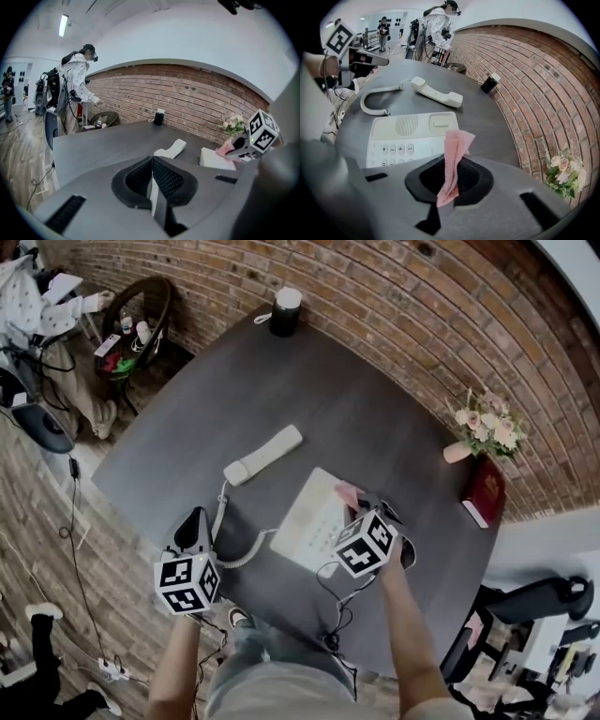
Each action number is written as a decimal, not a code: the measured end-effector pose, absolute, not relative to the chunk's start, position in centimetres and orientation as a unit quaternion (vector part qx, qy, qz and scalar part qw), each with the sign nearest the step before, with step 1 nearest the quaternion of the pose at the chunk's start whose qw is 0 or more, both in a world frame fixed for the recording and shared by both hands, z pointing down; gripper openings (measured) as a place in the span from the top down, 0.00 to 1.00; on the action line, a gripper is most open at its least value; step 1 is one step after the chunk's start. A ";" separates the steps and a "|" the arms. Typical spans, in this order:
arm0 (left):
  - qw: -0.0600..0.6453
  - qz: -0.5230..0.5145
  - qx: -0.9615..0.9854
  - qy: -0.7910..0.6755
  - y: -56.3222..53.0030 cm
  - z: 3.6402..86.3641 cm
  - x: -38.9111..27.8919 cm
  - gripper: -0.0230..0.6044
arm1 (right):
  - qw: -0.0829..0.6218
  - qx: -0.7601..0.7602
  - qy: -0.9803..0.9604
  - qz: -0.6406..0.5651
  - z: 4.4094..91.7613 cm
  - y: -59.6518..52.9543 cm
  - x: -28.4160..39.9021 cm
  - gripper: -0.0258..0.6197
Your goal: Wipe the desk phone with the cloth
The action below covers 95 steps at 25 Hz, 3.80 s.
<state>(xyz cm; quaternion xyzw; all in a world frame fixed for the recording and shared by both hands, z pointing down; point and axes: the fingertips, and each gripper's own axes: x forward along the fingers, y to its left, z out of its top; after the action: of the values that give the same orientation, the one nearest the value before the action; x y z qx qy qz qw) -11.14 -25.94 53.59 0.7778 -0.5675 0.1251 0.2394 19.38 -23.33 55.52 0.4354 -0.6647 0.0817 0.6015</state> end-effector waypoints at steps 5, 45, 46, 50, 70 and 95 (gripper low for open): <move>0.239 0.127 0.777 -0.569 -25.7 53.6 -11.2 0.96 | 0.600 0.434 -0.666 0.085 55.6 -23.2 19.2 0.93; 0.232 0.138 0.775 -0.572 -21.6 53.1 -13.2 0.96 | 0.582 0.411 -0.689 0.128 57.1 -18.1 15.6 0.93; 0.231 0.137 0.775 -0.572 -21.5 53.0 -13.3 0.96 | 0.583 0.410 -0.689 0.128 57.2 -17.9 15.5 0.93; 0.231 0.137 0.775 -0.571 -20.9 53.0 -13.4 0.96 | 0.583 0.407 -0.691 0.130 57.2 -17.1 15.1 0.93; 0.228 0.141 0.776 -0.571 -18.2 52.9 -14.2 0.96 | 0.583 0.394 -0.698 0.133 58.0 -13.9 13.1 0.93; 0.227 0.143 0.775 -0.573 -15.3 52.8 -16.0 0.96 | 0.580 0.382 -0.706 0.140 58.9 -10.5 10.5 0.93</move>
<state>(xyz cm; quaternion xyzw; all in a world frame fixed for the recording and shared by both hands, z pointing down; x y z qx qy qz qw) -16.03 -15.28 52.80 0.7747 -0.5728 0.1425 0.2268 10.52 -10.51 58.87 0.3821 -0.7059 0.1396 0.5799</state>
